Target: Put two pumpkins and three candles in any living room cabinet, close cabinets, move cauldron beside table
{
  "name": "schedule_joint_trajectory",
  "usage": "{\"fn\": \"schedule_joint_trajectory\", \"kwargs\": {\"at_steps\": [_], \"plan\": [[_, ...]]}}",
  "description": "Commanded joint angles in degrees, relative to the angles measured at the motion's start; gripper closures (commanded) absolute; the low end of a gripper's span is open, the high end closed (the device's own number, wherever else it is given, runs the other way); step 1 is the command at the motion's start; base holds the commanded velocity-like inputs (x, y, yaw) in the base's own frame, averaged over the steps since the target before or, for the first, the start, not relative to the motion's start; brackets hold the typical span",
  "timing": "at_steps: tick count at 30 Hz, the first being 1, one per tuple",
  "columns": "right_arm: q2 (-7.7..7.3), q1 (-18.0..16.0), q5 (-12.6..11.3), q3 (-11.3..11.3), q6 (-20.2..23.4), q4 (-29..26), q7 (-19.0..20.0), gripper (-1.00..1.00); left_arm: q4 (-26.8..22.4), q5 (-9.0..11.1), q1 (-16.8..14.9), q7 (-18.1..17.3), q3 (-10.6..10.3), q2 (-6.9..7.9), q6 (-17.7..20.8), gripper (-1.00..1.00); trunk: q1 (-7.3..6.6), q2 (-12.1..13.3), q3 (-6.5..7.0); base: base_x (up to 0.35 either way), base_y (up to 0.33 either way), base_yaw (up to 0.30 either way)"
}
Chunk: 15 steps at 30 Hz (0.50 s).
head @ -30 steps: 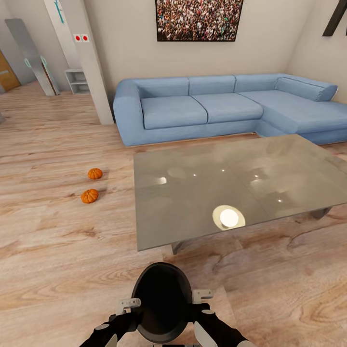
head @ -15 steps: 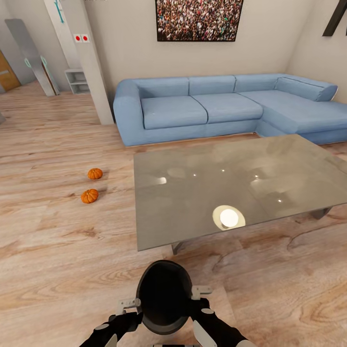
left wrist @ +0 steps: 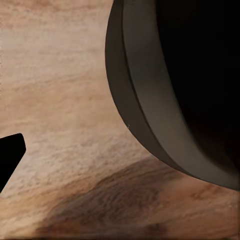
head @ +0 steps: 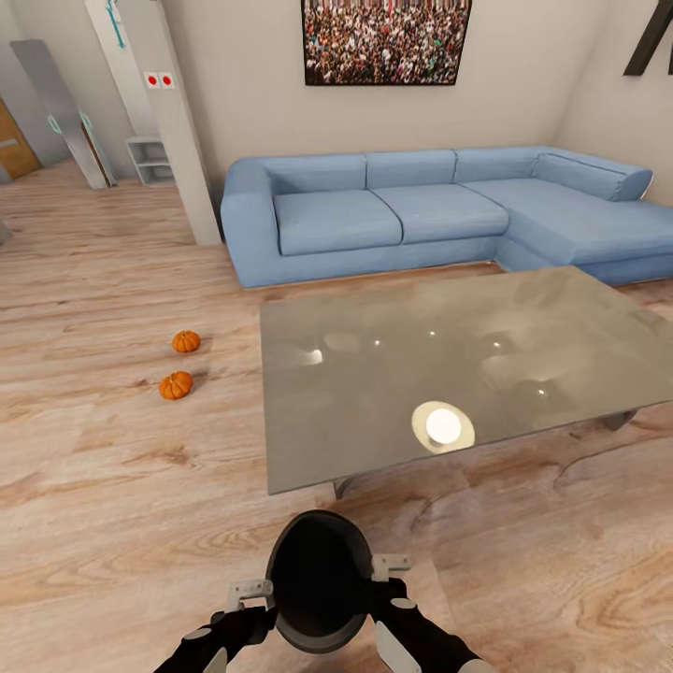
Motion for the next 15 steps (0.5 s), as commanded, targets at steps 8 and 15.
{"fn": "schedule_joint_trajectory", "kwargs": {"at_steps": [8,15], "plan": [[-0.04,0.0,-0.4,0.4,0.2,-0.1,-0.5,-1.0,-0.3,1.1,-0.1,0.4,-0.4,0.11,0.4,-1.0,-1.77,3.2,1.4,0.0,0.0,0.0],[-0.1,0.0,-0.4,0.4,0.2,-0.1,-0.5,-1.0,-1.3,1.5,-0.2,0.4,-0.4,0.22,1.9,-1.0,-3.31,6.0,2.66,-0.076,0.0,0.0]]}}
